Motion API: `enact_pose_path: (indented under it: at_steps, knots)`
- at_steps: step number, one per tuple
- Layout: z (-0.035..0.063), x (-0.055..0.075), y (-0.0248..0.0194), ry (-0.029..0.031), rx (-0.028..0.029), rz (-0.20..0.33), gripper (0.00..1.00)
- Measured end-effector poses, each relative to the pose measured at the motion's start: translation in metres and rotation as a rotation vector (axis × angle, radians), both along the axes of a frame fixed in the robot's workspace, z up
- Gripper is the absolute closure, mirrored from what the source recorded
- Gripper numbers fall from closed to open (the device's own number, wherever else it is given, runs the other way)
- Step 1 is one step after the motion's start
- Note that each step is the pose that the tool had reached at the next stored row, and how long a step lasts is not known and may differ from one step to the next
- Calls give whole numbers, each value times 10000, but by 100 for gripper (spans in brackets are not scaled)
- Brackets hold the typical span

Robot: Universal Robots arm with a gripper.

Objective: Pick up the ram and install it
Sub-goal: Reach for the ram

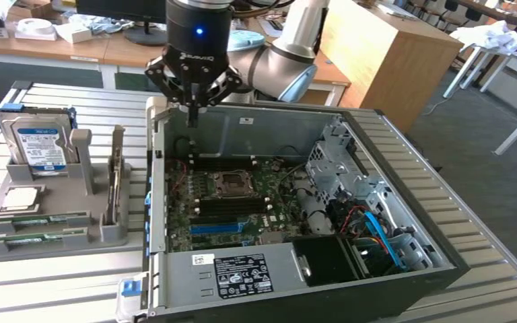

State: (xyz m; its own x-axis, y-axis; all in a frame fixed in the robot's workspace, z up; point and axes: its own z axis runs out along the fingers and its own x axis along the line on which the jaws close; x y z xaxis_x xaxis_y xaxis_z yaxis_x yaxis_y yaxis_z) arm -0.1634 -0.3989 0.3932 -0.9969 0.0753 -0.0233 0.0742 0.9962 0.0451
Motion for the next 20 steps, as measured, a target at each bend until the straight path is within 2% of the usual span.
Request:
enact_pose_path:
  at_steps: [9,20]
  knots:
    - [0,-210,0,0,0,0,90]
    - [-2,-532,0,0,0,-1,90]
